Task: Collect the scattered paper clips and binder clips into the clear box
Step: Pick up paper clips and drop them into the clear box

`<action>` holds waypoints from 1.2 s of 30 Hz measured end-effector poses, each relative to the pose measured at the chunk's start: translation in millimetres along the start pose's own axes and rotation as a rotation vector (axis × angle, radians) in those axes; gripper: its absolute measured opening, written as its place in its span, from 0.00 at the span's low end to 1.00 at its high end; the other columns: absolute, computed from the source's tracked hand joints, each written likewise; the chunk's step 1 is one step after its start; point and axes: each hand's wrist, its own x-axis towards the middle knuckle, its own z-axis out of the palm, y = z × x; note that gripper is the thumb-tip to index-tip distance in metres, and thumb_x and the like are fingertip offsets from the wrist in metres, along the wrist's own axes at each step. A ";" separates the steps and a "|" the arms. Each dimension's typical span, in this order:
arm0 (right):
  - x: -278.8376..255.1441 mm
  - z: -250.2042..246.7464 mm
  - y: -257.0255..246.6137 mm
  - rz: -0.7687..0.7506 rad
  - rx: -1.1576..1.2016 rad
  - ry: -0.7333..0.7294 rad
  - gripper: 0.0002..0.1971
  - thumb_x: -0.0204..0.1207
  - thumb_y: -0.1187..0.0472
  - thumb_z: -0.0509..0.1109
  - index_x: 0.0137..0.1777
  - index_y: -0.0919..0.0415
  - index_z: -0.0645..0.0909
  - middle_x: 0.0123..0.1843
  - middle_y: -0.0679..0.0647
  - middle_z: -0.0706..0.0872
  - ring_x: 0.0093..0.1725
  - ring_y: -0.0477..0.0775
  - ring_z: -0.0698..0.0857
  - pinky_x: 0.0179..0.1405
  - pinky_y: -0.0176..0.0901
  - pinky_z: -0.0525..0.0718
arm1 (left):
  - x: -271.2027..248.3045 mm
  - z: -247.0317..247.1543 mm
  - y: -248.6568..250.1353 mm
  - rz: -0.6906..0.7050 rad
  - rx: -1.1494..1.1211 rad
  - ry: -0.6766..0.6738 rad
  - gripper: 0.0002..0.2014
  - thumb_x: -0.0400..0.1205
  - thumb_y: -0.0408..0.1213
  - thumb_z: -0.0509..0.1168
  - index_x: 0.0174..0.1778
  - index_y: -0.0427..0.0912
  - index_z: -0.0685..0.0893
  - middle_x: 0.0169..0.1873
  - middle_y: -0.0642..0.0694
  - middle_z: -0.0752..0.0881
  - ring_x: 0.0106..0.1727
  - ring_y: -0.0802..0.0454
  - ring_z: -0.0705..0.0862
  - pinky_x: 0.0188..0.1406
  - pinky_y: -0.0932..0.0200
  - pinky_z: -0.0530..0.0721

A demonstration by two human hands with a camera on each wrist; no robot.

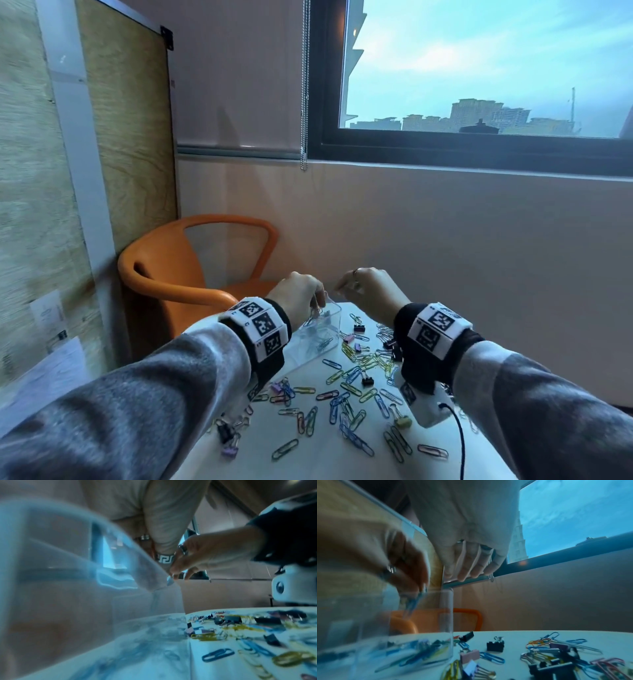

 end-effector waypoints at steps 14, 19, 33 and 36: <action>-69.3 -0.7 -18.7 -0.071 -0.259 -0.741 0.40 0.69 0.43 0.74 0.79 0.55 0.64 0.77 0.53 0.68 0.74 0.55 0.72 0.76 0.49 0.70 | -87.1 -9.0 13.8 0.157 0.073 -0.068 0.11 0.81 0.43 0.63 0.58 0.48 0.82 0.48 0.54 0.80 0.47 0.59 0.78 0.44 0.74 0.74; -67.7 12.2 -20.4 -0.071 -0.289 -0.802 0.51 0.66 0.40 0.74 0.83 0.52 0.50 0.84 0.46 0.52 0.81 0.54 0.61 0.81 0.50 0.61 | -119.1 12.0 6.8 0.036 0.371 -0.337 0.28 0.79 0.56 0.62 0.72 0.44 0.71 0.67 0.44 0.77 0.67 0.47 0.76 0.66 0.56 0.75; -85.4 14.3 -14.4 -0.101 -0.260 -0.751 0.40 0.64 0.46 0.79 0.76 0.53 0.68 0.73 0.53 0.70 0.71 0.56 0.73 0.74 0.49 0.73 | -98.7 25.2 -11.9 0.097 0.177 -0.493 0.38 0.70 0.51 0.75 0.75 0.47 0.70 0.69 0.47 0.73 0.71 0.50 0.70 0.73 0.56 0.70; -77.7 18.0 -14.4 -0.091 -0.193 -0.708 0.29 0.67 0.54 0.79 0.70 0.55 0.77 0.60 0.51 0.77 0.57 0.50 0.76 0.63 0.44 0.78 | -92.5 22.9 -10.6 0.118 0.095 -0.503 0.30 0.68 0.45 0.78 0.66 0.46 0.80 0.62 0.46 0.80 0.58 0.54 0.78 0.60 0.63 0.76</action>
